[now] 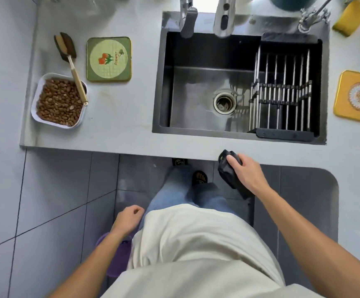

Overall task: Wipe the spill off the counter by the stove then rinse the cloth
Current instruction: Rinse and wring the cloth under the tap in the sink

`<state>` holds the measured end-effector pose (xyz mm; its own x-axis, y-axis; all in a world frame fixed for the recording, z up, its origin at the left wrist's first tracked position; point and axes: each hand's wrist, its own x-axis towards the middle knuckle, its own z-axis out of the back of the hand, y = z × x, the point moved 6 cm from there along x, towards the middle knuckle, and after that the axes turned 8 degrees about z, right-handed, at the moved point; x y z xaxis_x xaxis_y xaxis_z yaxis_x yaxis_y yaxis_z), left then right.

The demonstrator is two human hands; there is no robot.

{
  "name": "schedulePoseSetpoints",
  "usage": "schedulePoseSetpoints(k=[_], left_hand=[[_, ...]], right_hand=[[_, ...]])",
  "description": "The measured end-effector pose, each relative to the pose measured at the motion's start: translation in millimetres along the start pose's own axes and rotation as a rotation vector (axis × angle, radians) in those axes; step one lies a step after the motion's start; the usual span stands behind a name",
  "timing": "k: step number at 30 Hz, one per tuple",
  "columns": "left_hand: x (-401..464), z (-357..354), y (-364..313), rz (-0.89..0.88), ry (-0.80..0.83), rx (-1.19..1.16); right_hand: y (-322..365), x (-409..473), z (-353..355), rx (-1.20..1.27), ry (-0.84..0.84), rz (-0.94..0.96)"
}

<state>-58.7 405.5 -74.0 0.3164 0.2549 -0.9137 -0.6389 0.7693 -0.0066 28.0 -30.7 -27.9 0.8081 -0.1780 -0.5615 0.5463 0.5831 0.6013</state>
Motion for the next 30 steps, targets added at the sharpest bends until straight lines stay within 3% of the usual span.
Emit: schedulePoseSetpoints(k=[7,12,16,22,25,30], left_hand=[[6,75,-128,-0.243,-0.049,0.101],[-13,128,-244,-0.451,-0.051,0.044],[-19,178,-345,-0.611,-0.152,-0.028],[-23,248,-473,-0.744,-0.372,-0.255],[-27,267,-515,-0.81,-0.493,-0.225],[-22,271,-544,-0.899,-0.551,-0.155]], right_hand=[[-15,7,11,-0.044,0.025,-0.112],[-7,22,33,0.104,-0.073,-0.196],[27,68,41,0.41,-0.131,-0.251],[89,158,35,1.101,-0.109,-0.376],[125,195,37,1.412,-0.077,-0.36],[170,232,49,1.514,0.009,-0.241]])
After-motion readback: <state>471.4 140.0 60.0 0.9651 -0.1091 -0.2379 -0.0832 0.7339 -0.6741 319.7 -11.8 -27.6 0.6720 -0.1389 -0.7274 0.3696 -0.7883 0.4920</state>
